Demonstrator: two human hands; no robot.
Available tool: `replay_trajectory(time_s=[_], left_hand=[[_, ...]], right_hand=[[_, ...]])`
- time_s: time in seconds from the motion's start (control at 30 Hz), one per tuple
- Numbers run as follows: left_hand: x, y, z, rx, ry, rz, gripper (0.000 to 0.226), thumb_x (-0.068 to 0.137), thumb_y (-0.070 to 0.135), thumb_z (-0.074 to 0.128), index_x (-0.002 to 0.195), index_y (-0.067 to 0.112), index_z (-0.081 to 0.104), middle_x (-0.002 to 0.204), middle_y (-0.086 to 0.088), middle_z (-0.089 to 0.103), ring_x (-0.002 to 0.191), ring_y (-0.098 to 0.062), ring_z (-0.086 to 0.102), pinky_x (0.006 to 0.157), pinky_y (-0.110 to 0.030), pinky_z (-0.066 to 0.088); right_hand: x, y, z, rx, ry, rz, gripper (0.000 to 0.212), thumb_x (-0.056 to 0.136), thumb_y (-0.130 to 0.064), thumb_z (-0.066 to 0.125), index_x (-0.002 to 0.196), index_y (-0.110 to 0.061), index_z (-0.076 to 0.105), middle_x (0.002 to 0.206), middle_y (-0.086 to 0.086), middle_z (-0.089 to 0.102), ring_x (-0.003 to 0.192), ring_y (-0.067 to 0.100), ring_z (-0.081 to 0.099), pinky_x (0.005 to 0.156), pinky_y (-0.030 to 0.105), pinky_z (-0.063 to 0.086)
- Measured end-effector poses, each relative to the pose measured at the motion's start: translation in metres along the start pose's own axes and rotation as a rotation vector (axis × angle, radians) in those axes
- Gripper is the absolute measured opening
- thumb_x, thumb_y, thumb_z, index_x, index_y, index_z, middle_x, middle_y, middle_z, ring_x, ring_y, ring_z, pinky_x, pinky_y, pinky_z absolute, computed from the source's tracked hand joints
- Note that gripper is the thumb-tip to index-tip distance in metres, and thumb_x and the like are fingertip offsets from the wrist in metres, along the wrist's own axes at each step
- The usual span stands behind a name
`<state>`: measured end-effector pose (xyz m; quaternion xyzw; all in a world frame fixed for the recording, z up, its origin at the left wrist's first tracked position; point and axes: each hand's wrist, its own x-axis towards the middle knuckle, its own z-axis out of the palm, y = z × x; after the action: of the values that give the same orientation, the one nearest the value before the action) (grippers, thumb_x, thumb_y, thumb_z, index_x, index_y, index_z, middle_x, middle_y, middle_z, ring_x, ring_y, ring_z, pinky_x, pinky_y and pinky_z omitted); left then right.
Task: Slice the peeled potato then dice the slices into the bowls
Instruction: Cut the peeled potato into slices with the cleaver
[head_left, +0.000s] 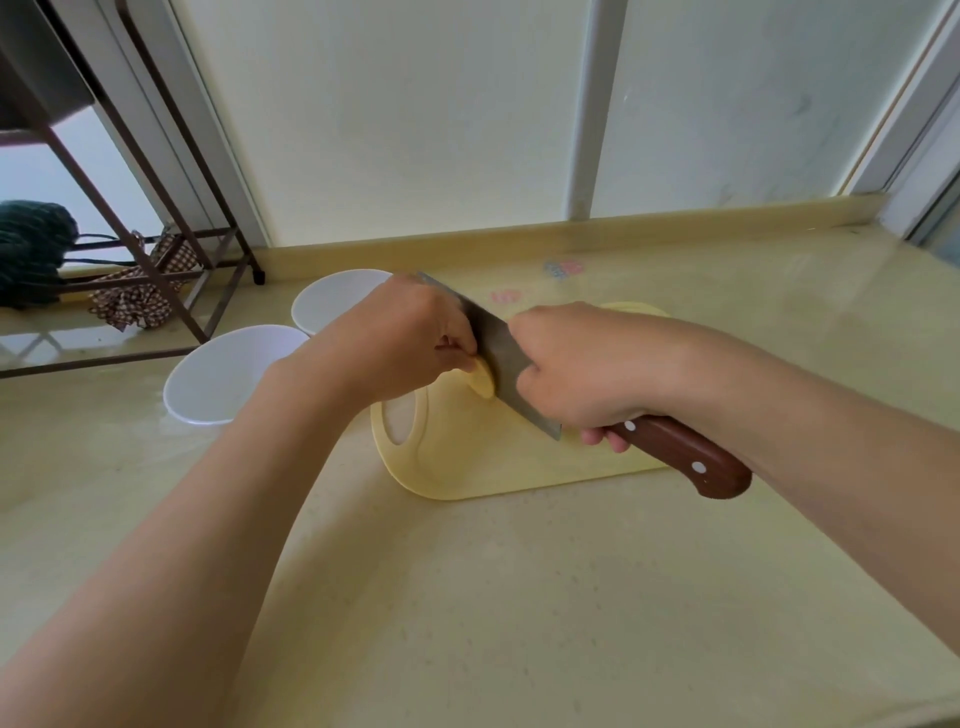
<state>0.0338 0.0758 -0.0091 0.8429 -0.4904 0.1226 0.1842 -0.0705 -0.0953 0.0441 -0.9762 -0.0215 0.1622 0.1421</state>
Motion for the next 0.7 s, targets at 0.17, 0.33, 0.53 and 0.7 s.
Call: replay_trajectory(time_s=[0.17,0.33,0.53,0.7], left_hand=[[0.001,-0.005,0.003,-0.047,-0.032,-0.056,0.007,0.077,0.022,0.075,0.082,0.019,0.079,0.078,0.003,0.073,0.074,-0.021,0.067,0.068,-0.042,0.052],[0.001,-0.002,0.000,-0.038,-0.042,-0.088,0.008,0.076,0.013,0.081,0.082,0.018,0.080,0.077,0.003,0.072,0.070,-0.019,0.064,0.067,-0.043,0.051],[0.000,0.007,-0.006,-0.004,-0.070,-0.185,0.005,0.081,0.017,0.079,0.085,0.020,0.078,0.076,0.009,0.068,0.072,-0.011,0.061,0.074,-0.036,0.053],[-0.001,0.005,-0.009,-0.053,-0.117,-0.263,0.006,0.082,0.020,0.077,0.087,0.017,0.075,0.083,0.009,0.068,0.078,-0.004,0.065,0.078,-0.031,0.056]], right_hand=[[0.011,-0.001,0.011,0.009,0.014,-0.010,0.012,0.100,-0.006,0.038,0.091,-0.013,0.042,0.070,0.017,0.063,0.033,0.019,0.050,0.036,0.021,0.042],[0.015,-0.002,0.011,0.035,0.041,-0.009,0.009,0.098,-0.004,0.038,0.099,-0.009,0.046,0.070,0.018,0.064,0.032,0.018,0.050,0.036,0.022,0.043],[0.003,0.012,0.000,0.141,0.084,0.005,0.007,0.099,-0.010,0.039,0.104,-0.011,0.043,0.072,0.018,0.067,0.038,0.020,0.055,0.040,0.025,0.046],[-0.008,0.032,-0.011,0.269,0.145,0.034,0.019,0.094,-0.011,0.039,0.110,-0.010,0.049,0.076,0.017,0.073,0.042,0.024,0.061,0.042,0.028,0.049]])
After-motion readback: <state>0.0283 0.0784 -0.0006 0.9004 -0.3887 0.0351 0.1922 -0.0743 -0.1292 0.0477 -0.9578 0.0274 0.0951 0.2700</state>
